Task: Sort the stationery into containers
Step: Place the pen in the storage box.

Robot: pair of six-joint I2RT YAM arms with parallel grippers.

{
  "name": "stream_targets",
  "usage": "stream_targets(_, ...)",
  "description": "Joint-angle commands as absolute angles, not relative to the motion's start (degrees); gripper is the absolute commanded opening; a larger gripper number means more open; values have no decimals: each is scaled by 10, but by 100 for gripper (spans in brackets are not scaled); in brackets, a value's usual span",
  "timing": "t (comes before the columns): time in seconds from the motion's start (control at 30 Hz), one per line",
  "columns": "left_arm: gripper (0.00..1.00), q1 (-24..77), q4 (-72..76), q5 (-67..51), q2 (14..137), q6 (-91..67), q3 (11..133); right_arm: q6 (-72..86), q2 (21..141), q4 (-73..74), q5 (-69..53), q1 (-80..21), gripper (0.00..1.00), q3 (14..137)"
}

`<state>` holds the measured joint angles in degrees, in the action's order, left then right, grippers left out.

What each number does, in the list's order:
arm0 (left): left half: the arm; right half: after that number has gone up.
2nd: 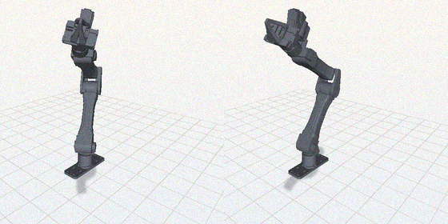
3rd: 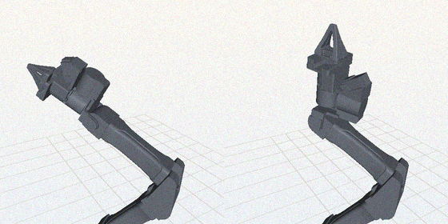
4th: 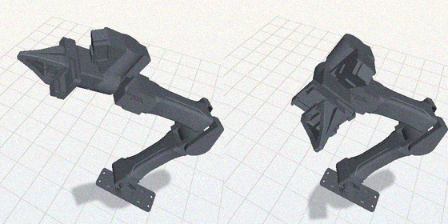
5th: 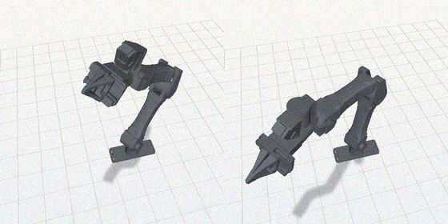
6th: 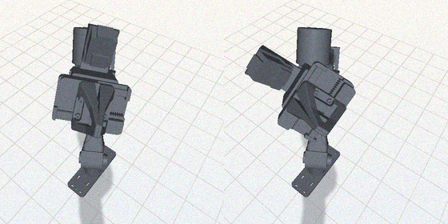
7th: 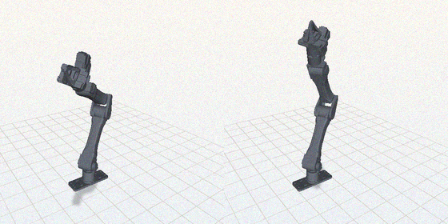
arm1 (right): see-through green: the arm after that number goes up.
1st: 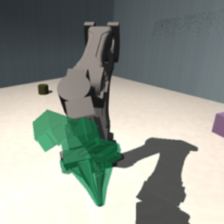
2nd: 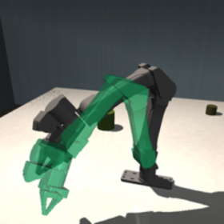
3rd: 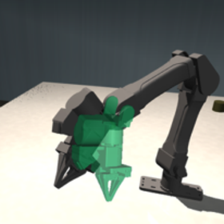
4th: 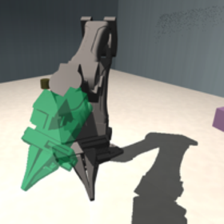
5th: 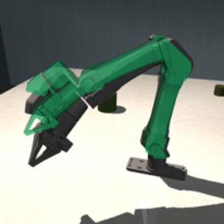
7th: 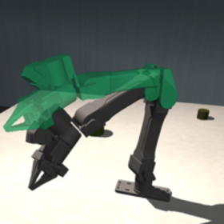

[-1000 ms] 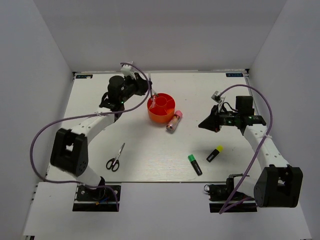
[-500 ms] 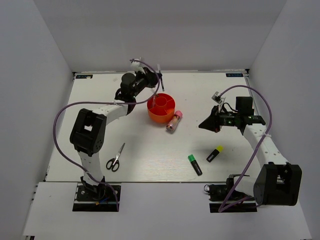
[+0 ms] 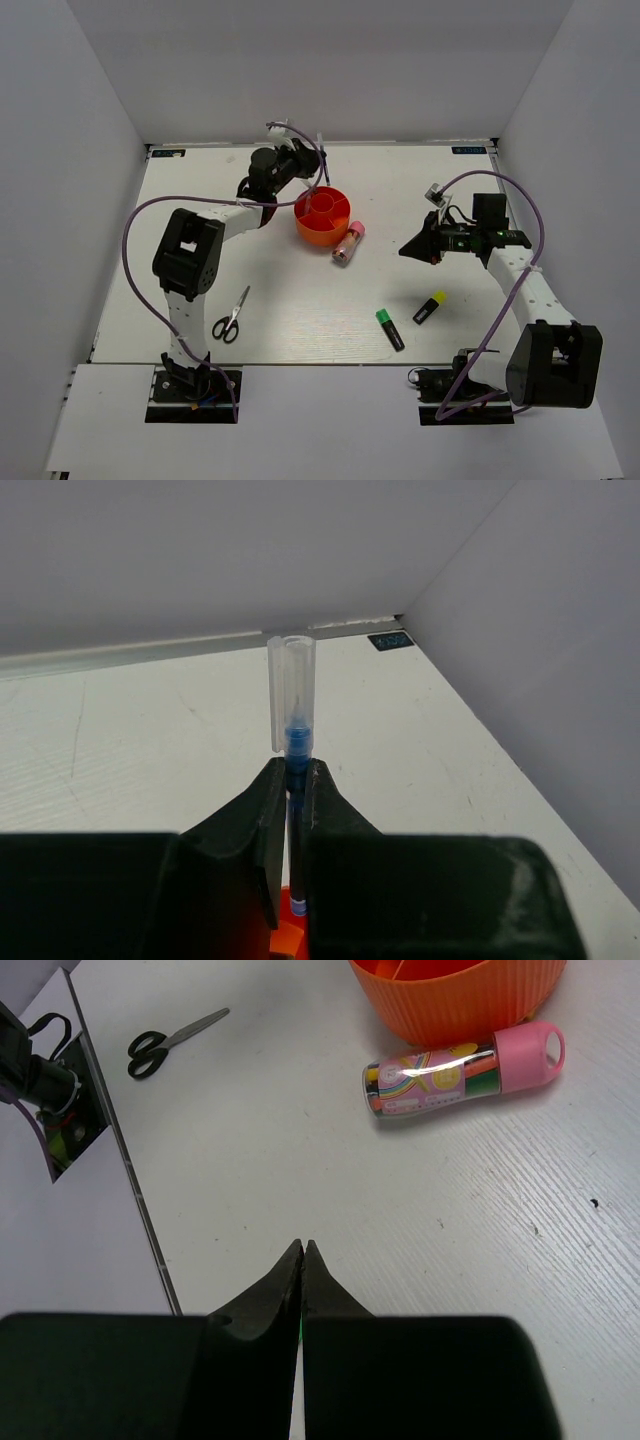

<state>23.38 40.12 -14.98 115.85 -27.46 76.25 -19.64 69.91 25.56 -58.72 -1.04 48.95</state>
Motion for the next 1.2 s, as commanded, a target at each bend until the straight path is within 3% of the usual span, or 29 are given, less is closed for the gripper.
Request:
stream_targets(0.0, 0, 235, 409, -142, 1152, -270, 761, -207, 703, 258, -606, -7, 0, 491)
stream_targets(0.6, 1, 257, 398, -149, 1161, -243, 715, -207, 707, 265, -627, 29, 0, 496)
stream_targets(0.73, 8, 258, 398, -152, 1151, -238, 704, -206, 708, 266, -632, 34, 0, 496)
stream_targets(0.87, 23, 262, 393, -150, 1143, -233, 690, -205, 707, 266, -635, 38, 0, 497)
stream_targets(0.97, 38, 263, 388, -149, 1137, -228, 686, -205, 706, 268, -640, 40, 9, 497)
stream_targets(1.03, 49, 265, 383, -147, 1133, -223, 689, -204, 708, 271, -641, 42, 24, 497)
stream_targets(1.17, 57, 267, 354, -149, 1131, -211, 714, -207, 706, 272, -643, 44, 39, 499)
